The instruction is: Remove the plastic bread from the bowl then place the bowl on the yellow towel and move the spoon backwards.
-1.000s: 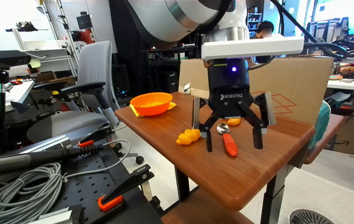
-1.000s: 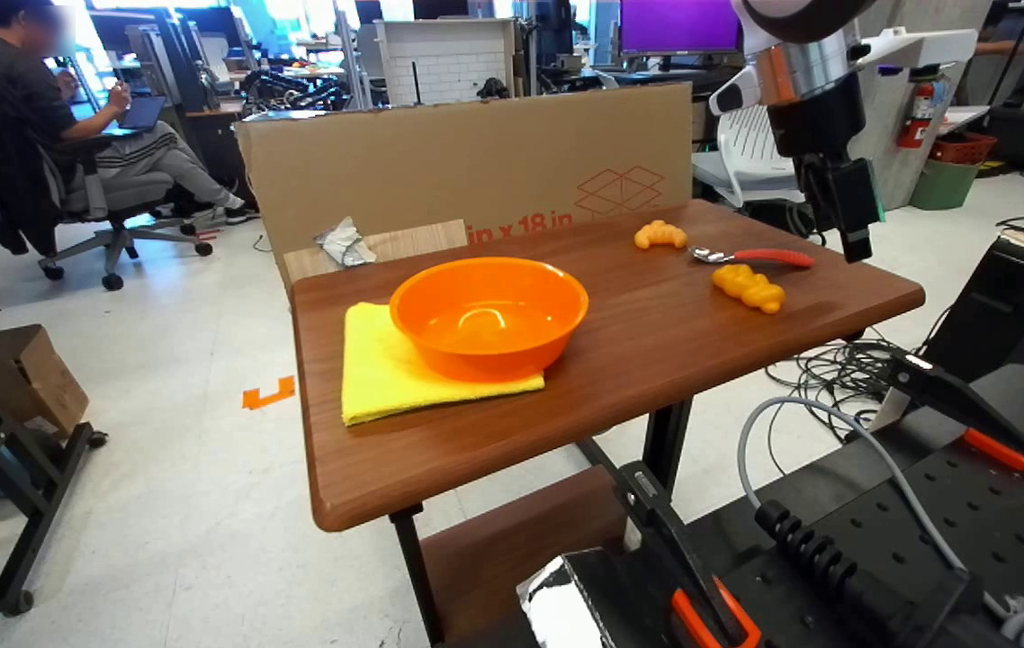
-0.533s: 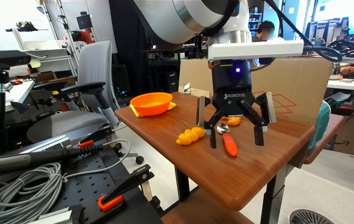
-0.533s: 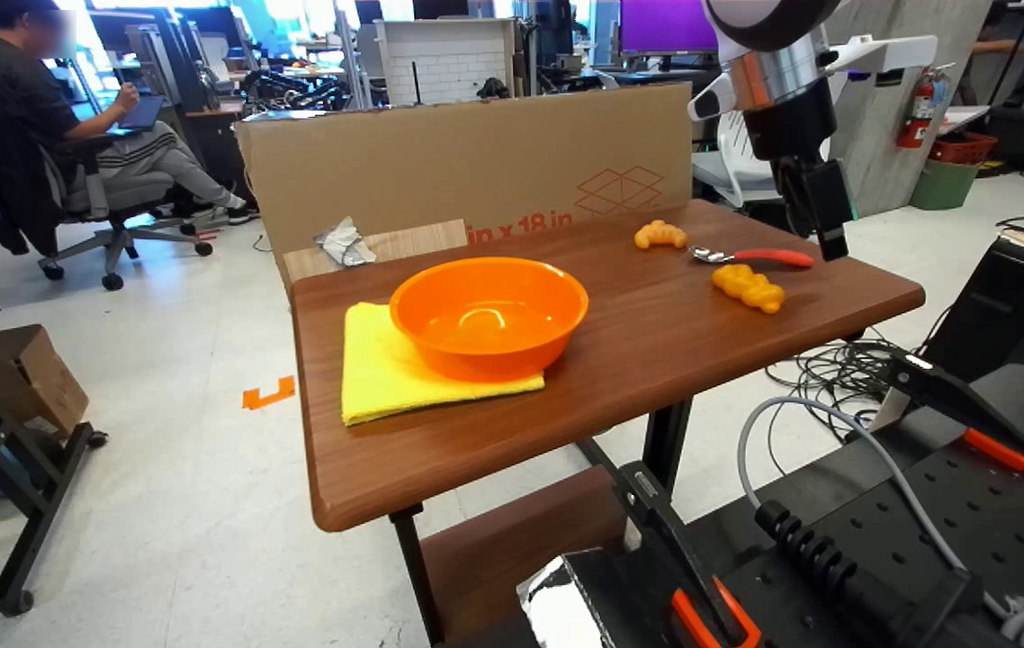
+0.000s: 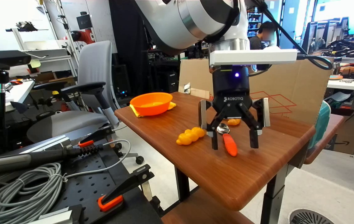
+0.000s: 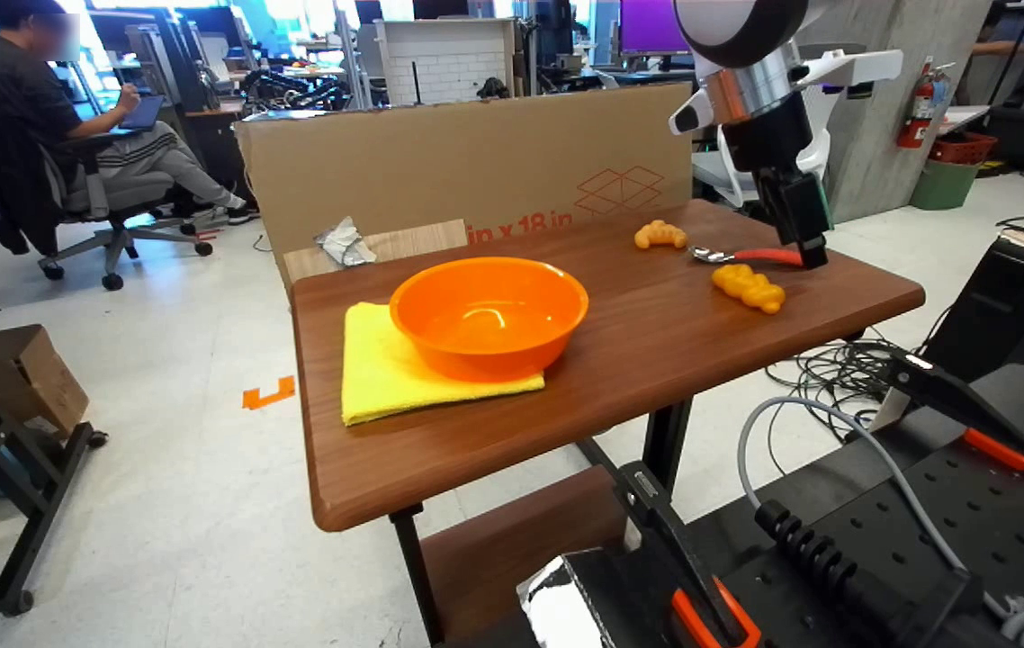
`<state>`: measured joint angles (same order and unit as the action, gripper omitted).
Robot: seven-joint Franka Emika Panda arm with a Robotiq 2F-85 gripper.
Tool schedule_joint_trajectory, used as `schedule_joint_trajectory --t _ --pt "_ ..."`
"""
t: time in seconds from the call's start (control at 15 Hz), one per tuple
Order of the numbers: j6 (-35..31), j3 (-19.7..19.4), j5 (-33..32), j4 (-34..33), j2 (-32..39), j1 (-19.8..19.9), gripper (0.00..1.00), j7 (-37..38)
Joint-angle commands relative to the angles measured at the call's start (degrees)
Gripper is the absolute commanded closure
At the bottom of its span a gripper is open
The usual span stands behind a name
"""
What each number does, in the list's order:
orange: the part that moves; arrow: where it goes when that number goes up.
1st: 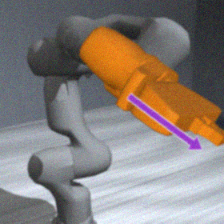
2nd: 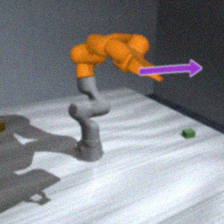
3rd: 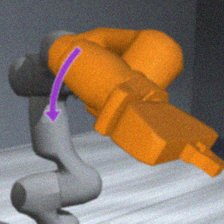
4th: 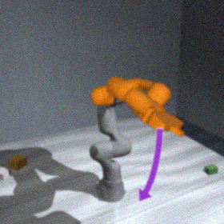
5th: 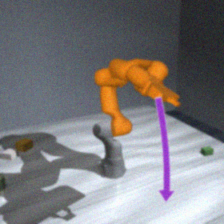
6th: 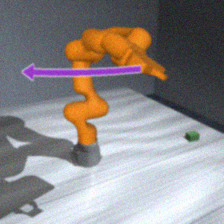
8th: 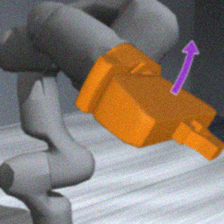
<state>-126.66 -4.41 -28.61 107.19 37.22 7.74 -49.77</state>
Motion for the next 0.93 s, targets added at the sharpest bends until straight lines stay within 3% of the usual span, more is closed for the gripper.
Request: schedule_joint_trajectory --t 0.0,0.47,0.87 --pt "3.1 0.5 1.1 -3.0 1.8 -0.5 0.42 0.2" --pt "4.2 0.9 1.3 -3.8 1.6 -0.4 0.95 0.0" --pt "3.9 0.9 1.4 -3.4 0.9 -0.2 0.94 0.0"
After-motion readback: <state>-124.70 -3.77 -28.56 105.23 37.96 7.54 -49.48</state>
